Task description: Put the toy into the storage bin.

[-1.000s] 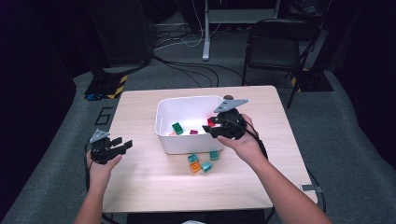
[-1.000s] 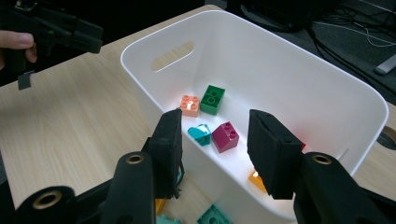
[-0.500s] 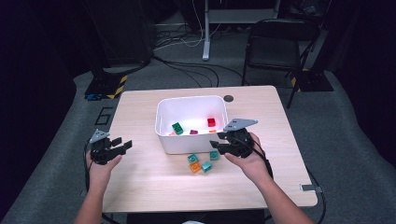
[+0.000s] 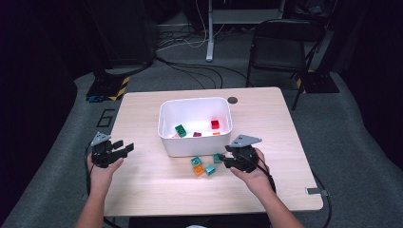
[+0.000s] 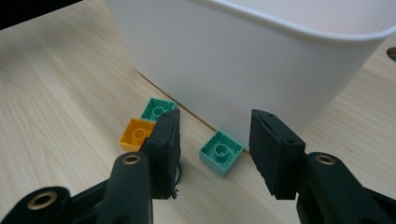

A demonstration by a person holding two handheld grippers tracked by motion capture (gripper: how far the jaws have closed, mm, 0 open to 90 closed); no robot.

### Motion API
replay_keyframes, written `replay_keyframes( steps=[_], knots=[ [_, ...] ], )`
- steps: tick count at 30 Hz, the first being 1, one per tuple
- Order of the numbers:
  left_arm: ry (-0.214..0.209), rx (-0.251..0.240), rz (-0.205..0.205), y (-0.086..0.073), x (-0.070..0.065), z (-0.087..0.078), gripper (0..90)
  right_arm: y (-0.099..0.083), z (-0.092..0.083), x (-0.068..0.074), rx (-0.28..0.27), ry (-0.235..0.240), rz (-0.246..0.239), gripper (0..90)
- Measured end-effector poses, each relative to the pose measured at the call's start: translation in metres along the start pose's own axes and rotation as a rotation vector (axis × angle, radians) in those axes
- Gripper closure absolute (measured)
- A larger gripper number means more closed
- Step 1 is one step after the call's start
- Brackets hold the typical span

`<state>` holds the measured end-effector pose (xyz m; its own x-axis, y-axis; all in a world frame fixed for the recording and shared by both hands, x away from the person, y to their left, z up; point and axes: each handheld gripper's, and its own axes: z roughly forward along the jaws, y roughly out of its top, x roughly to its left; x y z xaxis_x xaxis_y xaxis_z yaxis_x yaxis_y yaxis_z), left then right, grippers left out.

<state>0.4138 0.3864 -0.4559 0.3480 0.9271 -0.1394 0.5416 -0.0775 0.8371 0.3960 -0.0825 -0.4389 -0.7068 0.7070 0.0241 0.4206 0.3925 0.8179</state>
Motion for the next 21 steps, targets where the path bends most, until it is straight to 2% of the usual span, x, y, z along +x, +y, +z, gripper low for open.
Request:
replay_keyframes(
  steps=[2, 4, 11, 19, 21],
  knots=[
    [-0.002, 0.008, 0.002, 0.0, 0.0, 0.001, 43.3, -0.006, 0.004, -0.001, 0.008, -0.002, 0.007, 53.0],
    [-0.001, 0.011, 0.004, 0.0, 0.0, 0.002, 43.3, -0.011, 0.007, -0.003, 0.011, -0.013, -0.008, 52.9],
    [0.0, 0.015, 0.01, -0.001, 0.0, 0.003, 43.2, -0.023, 0.014, -0.011, 0.022, -0.017, 0.008, 52.1],
    [0.001, 0.009, 0.01, -0.001, 0.0, 0.003, 43.1, -0.031, 0.029, -0.011, 0.057, -0.013, -0.014, 50.6],
    [-0.002, 0.016, 0.009, -0.001, 0.0, 0.003, 43.1, -0.033, 0.033, -0.011, 0.069, -0.011, -0.003, 50.6]
  ],
)
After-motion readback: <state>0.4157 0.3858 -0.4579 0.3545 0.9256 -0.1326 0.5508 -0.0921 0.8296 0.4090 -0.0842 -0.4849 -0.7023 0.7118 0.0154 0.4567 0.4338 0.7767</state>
